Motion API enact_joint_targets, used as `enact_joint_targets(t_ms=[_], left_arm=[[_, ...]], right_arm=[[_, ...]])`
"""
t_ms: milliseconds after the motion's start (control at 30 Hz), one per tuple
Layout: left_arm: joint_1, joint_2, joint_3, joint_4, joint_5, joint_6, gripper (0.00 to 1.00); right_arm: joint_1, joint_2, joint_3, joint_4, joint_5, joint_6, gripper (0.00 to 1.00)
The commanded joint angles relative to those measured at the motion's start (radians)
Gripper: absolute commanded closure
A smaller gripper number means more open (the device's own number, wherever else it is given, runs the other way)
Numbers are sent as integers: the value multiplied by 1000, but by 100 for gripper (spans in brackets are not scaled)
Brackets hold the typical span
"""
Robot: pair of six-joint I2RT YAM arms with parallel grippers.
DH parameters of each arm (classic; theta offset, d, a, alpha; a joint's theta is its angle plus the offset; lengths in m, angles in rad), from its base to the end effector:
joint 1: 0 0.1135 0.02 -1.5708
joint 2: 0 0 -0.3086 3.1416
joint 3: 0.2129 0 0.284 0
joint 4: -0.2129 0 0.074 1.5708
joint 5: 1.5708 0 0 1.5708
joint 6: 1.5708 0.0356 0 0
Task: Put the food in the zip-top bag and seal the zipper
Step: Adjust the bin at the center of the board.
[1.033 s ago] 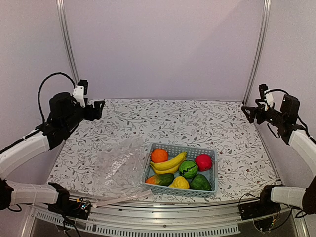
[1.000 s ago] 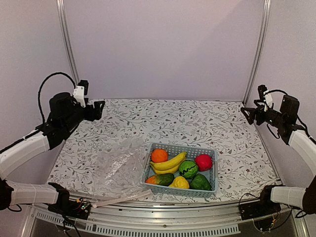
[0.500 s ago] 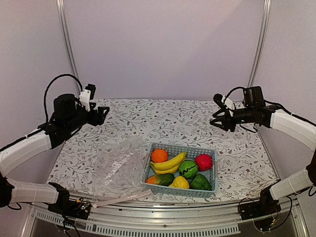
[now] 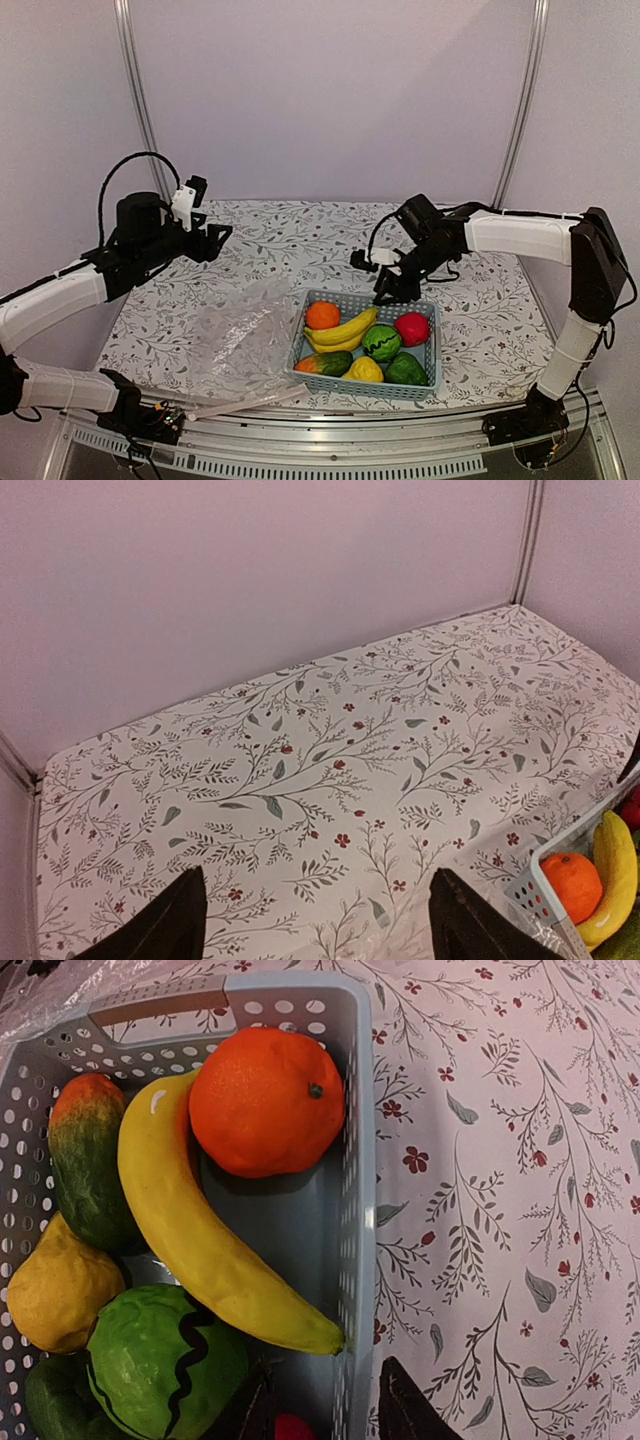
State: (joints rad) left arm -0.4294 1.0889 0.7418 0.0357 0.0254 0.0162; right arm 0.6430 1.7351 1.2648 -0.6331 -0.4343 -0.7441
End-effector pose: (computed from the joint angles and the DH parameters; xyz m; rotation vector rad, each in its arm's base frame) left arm 0.2385 -0.1102 0.3154 0.4355 1.8429 -0.3066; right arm 0.3055 0.2476 0.2508 -1.7703 1.9156 0.5426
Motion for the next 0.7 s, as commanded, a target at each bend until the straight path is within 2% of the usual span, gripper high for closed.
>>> enact_joint_targets(t_ms=[0, 167, 433, 667], left_arm=[[-22, 14, 27, -19, 27, 14, 24], [-31, 16, 24, -19, 27, 19, 24], [-36, 17, 27, -20, 39, 16, 24], [-43, 20, 26, -18, 28, 10, 25]], right_arm=[[18, 98, 96, -51, 72, 51, 68], [18, 178, 167, -79, 70, 76, 77], [-6, 176, 154, -81, 88, 114, 100], [-182, 85, 106, -70, 21, 165, 100]])
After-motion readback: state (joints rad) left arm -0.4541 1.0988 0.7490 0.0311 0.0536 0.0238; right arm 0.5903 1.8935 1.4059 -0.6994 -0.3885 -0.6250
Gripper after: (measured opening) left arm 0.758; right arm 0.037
